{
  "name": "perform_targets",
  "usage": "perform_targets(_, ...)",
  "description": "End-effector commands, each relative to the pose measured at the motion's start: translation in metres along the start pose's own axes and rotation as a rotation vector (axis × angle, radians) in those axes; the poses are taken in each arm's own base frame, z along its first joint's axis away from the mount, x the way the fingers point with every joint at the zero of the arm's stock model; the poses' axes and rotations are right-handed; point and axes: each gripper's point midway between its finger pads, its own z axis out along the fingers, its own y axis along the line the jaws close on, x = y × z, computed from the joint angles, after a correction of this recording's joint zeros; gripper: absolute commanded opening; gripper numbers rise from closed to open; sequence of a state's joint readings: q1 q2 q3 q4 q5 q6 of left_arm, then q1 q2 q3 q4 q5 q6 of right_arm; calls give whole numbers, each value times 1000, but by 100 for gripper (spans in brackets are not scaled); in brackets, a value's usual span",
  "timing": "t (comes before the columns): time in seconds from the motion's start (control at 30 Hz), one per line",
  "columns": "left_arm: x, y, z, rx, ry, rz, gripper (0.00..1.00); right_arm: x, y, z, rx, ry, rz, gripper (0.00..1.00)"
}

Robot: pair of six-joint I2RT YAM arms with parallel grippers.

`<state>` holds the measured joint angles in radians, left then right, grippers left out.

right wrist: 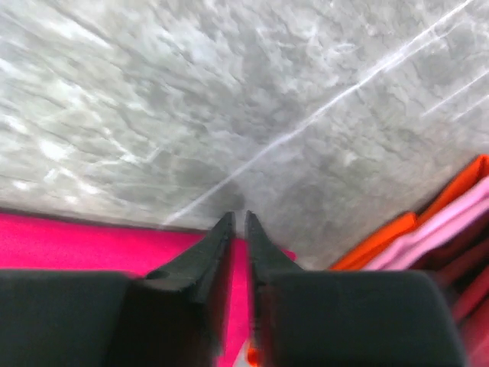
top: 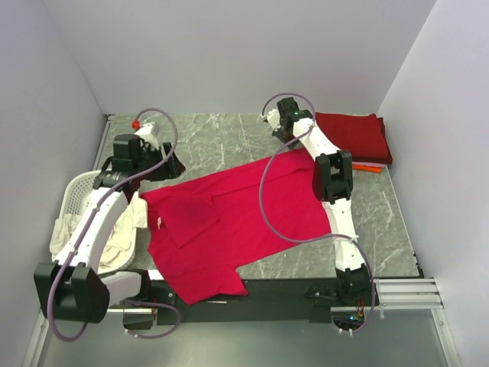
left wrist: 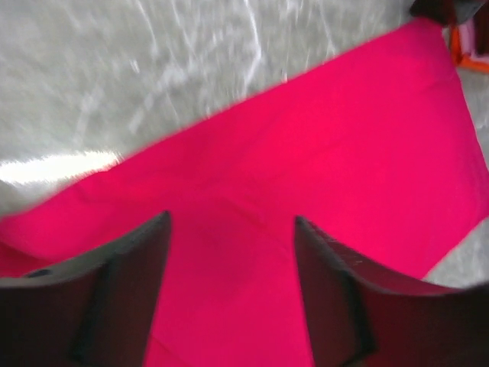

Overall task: Fold and stack the t-shirts
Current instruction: Fold the tshirt

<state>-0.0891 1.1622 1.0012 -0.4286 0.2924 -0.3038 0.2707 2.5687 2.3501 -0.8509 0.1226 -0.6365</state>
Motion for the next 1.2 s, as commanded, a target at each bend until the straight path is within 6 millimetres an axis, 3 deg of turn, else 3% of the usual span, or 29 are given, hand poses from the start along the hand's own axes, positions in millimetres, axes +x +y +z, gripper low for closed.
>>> perform_targets(0.0, 30, -8, 10, 13, 149, -43, 66, -58, -31, -74, 58, -263, 60, 27)
perform_targets(0.07, 40, 1, 20, -48, 185, -68, 59, -67, -22, -93, 4, -333, 55, 37)
perform_targets(0.1, 50, 1, 29, -68, 223, -83, 47, -75, -28, -123, 12, -390, 69, 38)
perform_targets(0.17, 60, 5, 44, -107, 263, -108, 28, -76, -14, -140, -65, -447, 70, 41)
perform_targets(0.2, 66, 1, 50, -112, 282, -97, 24, -81, -16, -168, -63, -500, 75, 41)
perform_targets(0.27, 75, 7, 70, -158, 334, -92, 14, -75, 3, -179, -147, -536, 68, 41)
perform_targets(0.3, 80, 7, 76, -177, 359, -91, 10, -76, 4, -202, -151, -575, 75, 41)
perform_targets(0.37, 87, 15, 95, -222, 409, -91, 5, -63, 20, -205, -201, -570, 77, 41)
perform_targets(0.4, 88, 20, 100, -257, 415, -70, 4, -63, 24, -222, -214, -602, 70, 42)
perform_targets(0.43, 90, 24, 105, -274, 424, -66, 4, -54, 32, -218, -234, -587, 74, 42)
perform_targets(0.5, 91, 31, 117, -315, 442, -49, 3, -48, 38, -234, -240, -611, 68, 43)
perform_targets(0.53, 94, 34, 121, -324, 455, -42, 3, -39, 45, -229, -255, -594, 70, 43)
perform_targets(0.73, 109, 54, 144, -404, 535, -11, 3, -22, 61, -248, -280, -619, 66, 44)
perform_targets(0.9, 127, 68, 168, -434, 622, -4, 3, -15, 60, -261, -282, -641, 72, 44)
perform_targets(1.0, 127, 79, 183, -451, 639, -27, 3, -11, 56, -265, -278, -649, 85, 45)
perform_targets(1.03, 117, 79, 191, -445, 617, -32, 2, -10, 56, -266, -278, -651, 88, 45)
perform_targets(1.07, 126, 85, 196, -457, 653, -44, 2, -10, 56, -266, -286, -656, 90, 45)
perform_targets(1.13, 111, 91, 209, -455, 629, -62, 2, -5, 54, -264, -288, -648, 102, 45)
perform_targets(1.17, 120, 96, 215, -461, 659, -67, 2, -4, 54, -262, -289, -644, 104, 45)
